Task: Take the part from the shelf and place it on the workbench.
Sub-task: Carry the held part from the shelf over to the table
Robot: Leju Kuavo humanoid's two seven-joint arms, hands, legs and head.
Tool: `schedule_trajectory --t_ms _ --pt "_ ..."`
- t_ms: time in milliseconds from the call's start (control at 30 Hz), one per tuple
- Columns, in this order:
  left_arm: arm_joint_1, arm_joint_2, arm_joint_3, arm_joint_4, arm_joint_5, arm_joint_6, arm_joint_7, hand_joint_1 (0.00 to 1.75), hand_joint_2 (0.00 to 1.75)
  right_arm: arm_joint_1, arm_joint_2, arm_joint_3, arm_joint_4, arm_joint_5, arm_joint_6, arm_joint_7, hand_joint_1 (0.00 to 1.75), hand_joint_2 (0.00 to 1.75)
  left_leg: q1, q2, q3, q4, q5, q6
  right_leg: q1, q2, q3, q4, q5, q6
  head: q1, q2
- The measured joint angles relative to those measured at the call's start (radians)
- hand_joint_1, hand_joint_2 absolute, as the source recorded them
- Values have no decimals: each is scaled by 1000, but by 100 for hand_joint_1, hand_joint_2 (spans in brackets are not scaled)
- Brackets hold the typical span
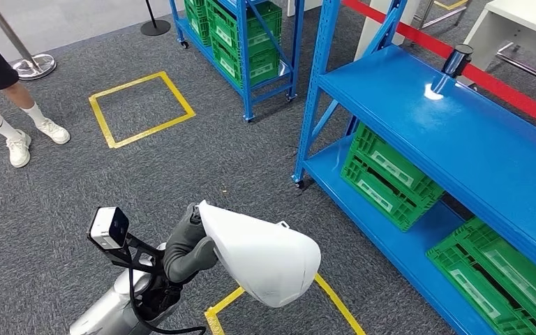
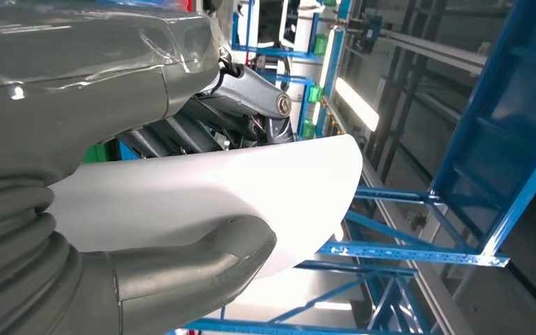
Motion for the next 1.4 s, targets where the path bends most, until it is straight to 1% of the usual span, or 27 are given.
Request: schedule_trajectory --t_ms 33,67,100,167,233,300,367,400,433,467,533,600,633,733,767,833,900,933,967,1033,1067,1100,1133,1200,1267,1333,1400 --pt "0 0 0 0 0 0 0 175 175 0 -1 0 0 0 0 0 0 0 -1 -6 -3 8 -5 -6 -2 4 32 -70 28 5 0 0" --pt "0 0 -1 0 0 0 0 175 175 -1 -1 0 0 -1 0 0 0 0 -2 -11 -6 16 -10 -12 -3 6 59 -125 50 4 0 0" --pt "0 0 -1 -1 -1 0 0 175 175 -2 -1 0 0 -2 0 0 0 0 -4 -14 -9 23 -14 -17 -3 9 72 -153 60 -2 0 0" --pt "0 0 -1 -1 -1 -1 0 175 175 -5 -1 0 0 -2 0 0 0 0 -3 -16 -14 27 -17 -25 1 7 74 -157 64 -20 0 0" --pt "-1 1 -1 -3 -1 -1 0 175 175 -7 -1 0 0 -2 2 0 0 0 2 -6 -20 45 -30 -34 0 5 76 -159 66 -32 0 0" --pt "-2 1 0 -5 -1 -1 0 175 175 -6 -2 0 0 -2 5 0 0 0 7 13 -58 131 -82 -46 -2 1 78 -160 67 -43 -2 0" --pt "-1 2 0 -5 -1 -1 0 175 175 -4 -3 0 0 -2 7 0 0 0 12 22 -125 272 -147 -53 0 -4 77 -159 66 -47 -3 0" --pt "0 3 0 -5 -1 -1 0 175 175 -4 -3 1 0 -2 7 0 0 0 14 24 -150 321 -161 -55 2 -7 77 -159 66 -47 -3 0" --pt "0 3 0 -5 -1 -1 0 175 175 -3 -3 1 0 -1 7 0 0 0 16 26 -157 332 -156 -55 3 -11 78 -159 65 -48 -3 0" --pt "0 4 0 -6 -1 -1 0 175 175 -2 -3 1 0 -1 7 0 0 0 16 28 -143 301 -132 -52 4 -14 78 -159 65 -48 -3 0" --pt "-1 4 1 -7 -1 -1 0 175 175 -3 -2 1 0 -1 7 0 0 0 13 45 -69 156 -67 -40 6 -19 80 -160 65 -47 -3 0" --pt "-3 4 1 -10 0 -1 0 175 175 -2 0 1 0 -1 8 0 0 0 4 63 -17 52 -35 -27 10 -24 81 -160 64 -43 -2 0" --pt "-4 4 1 -11 0 -1 0 175 175 -2 1 1 0 -1 8 0 0 0 -1 67 -10 36 -33 -23 10 -27 81 -161 63 -39 -2 0" --pt "-4 5 2 -14 0 -1 0 175 175 -2 2 1 0 -1 8 0 0 0 -3 51 -5 20 -22 -11 10 -38 81 -162 60 -24 -2 0" --pt "-5 5 2 -16 0 -1 0 175 175 -2 2 2 0 -1 8 0 0 0 -1 45 -1 11 -15 -6 10 -34 71 -141 47 -23 -1 0" --pt "-7 2 1 -16 0 -1 0 175 175 -1 1 2 1 -2 7 0 0 0 1 34 3 0 -6 0 8 -19 19 -31 -5 -30 1 0" --pt "-5 1 -2 -15 -1 -1 0 175 175 0 1 2 1 -2 6 0 0 0 -1 20 1 1 -5 2 8 -9 -43 97 -50 -32 2 0" --pt "-3 2 -4 -14 -1 -1 0 175 175 0 1 3 1 -2 6 0 0 0 -2 12 0 2 -5 2 8 -7 -56 120 -52 -28 2 0" --pt "-3 2 -5 -13 -1 -1 0 175 175 0 1 3 1 -1 6 0 0 0 -2 3 -1 5 -6 1 7 -6 -48 100 -38 -20 2 0" --pt "-3 2 -6 -13 -1 -1 0 175 175 0 0 4 1 0 6 0 0 0 -1 -16 -2 14 -10 -4 1 11 15 -32 16 -4 3 0" --pt "-3 2 -6 -13 -1 -1 0 175 175 0 0 4 1 1 6 0 0 0 -2 -25 -5 20 -13 -9 0 22 47 -96 38 -2 3 0" --pt "-3 2 -6 -13 -1 -1 0 175 175 -1 -1 5 1 1 6 0 0 0 -4 -33 -9 26 -16 -14 -1 29 68 -137 52 -5 3 0" --pt "-3 2 -6 -13 -1 -1 0 175 175 -2 -1 5 1 2 6 0 0 0 -5 -38 -13 30 -18 -18 0 33 76 -153 55 -12 2 0" --pt "-3 2 -6 -13 -1 -2 0 175 175 -5 0 5 1 2 7 0 0 0 -3 -46 -19 34 -19 -24 3 21 78 -152 58 -26 2 0" --pt "-3 4 -6 -13 -1 -2 0 175 175 -6 1 6 2 3 7 0 0 0 0 -25 -30 62 -37 -34 2 9 81 -154 58 -38 0 0" --pt "-4 5 -6 -13 0 -2 0 175 175 -5 1 6 2 3 7 0 0 0 3 11 -76 161 -91 -44 3 -5 84 -155 56 -47 -3 0" --pt "-2 6 -7 -12 0 -2 0 175 175 -3 1 6 2 2 7 0 0 0 9 25 -146 295 -146 -50 8 -22 85 -155 54 -51 -4 0"
